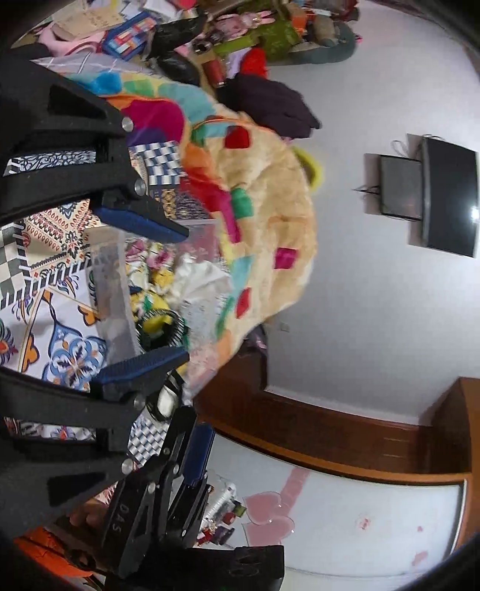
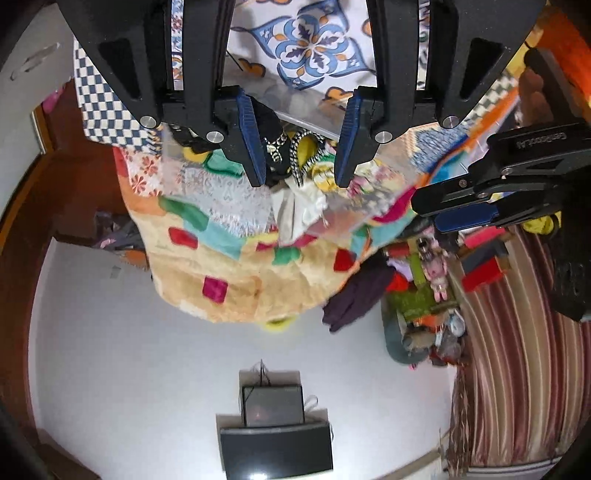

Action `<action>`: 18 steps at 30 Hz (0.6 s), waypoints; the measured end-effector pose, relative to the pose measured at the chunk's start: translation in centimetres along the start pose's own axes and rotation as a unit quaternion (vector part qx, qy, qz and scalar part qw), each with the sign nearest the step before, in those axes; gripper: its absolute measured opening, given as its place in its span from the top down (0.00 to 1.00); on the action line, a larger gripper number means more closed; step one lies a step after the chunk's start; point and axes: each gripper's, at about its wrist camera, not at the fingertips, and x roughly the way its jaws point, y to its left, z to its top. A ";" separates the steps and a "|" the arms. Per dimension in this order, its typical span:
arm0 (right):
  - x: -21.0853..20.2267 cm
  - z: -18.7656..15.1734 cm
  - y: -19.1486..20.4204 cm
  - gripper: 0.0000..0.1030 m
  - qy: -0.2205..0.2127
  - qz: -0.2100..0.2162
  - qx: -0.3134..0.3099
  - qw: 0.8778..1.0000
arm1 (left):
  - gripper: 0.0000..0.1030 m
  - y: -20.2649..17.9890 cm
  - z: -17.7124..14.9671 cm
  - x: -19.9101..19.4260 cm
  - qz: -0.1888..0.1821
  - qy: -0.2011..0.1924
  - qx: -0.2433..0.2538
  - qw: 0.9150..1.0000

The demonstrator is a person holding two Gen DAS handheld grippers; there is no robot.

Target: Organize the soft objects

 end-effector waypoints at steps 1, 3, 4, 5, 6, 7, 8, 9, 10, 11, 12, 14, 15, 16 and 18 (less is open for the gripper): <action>-1.0 0.2 0.1 0.61 -0.010 0.001 0.002 1.000 | 0.36 -0.3 0.2 -0.7 0.001 -0.010 0.003 1.000; -3.0 0.4 0.3 0.51 -0.030 0.000 0.006 1.000 | 0.32 -1.2 0.6 -2.4 0.004 -0.031 0.015 0.999; -3.9 0.5 0.4 0.46 -0.042 -0.002 0.007 0.999 | 0.30 -1.6 0.7 -3.1 0.005 -0.040 0.019 0.999; -4.5 0.5 0.5 0.44 -0.049 -0.004 0.008 0.999 | 0.28 -2.0 0.8 -3.8 0.005 -0.048 0.023 0.999; -5.2 0.6 0.6 0.40 -0.056 -0.006 0.008 0.998 | 0.25 -2.3 0.9 -4.3 0.004 -0.053 0.025 0.998; -6.2 0.6 0.7 0.34 -0.066 -0.008 0.010 0.998 | 0.21 -2.6 1.0 -5.0 0.003 -0.061 0.028 0.998; -6.7 0.6 0.8 0.30 -0.072 -0.010 0.011 0.997 | 0.19 -2.9 1.1 -5.6 0.004 -0.068 0.031 0.997; -7.4 0.6 0.9 0.23 -0.080 -0.013 0.012 0.997 | 0.14 -3.2 1.0 -6.1 0.006 -0.074 0.034 0.997; -7.9 0.6 1.0 0.18 -0.086 -0.016 0.012 0.996 | 0.08 -3.5 1.0 -6.6 0.011 -0.082 0.037 0.996; -8.2 0.6 1.1 0.17 -0.090 -0.018 0.012 0.996 | 0.06 -3.8 1.0 -6.9 0.015 -0.087 0.038 0.995; -8.7 0.6 1.2 0.16 -0.096 -0.019 0.012 0.995 | 0.02 -3.9 0.9 -7.3 0.017 -0.092 0.037 0.995; -9.1 0.5 1.2 0.14 -0.100 -0.020 0.013 0.995 | 0.01 -4.1 0.8 -7.7 0.016 -0.093 0.032 0.995; -9.3 0.5 1.3 0.10 -0.103 -0.023 0.015 0.994 | 0.01 -4.1 0.8 -7.8 0.015 -0.093 0.030 0.995; -9.4 0.4 1.3 0.04 -0.106 -0.027 0.015 0.994 | 0.01 -4.1 0.7 -8.0 0.014 -0.094 0.028 0.995; -9.8 0.0 1.4 0.00 -0.114 -0.035 0.014 0.993 | 0.01 -4.2 0.6 -8.2 0.022 -0.100 0.028 0.994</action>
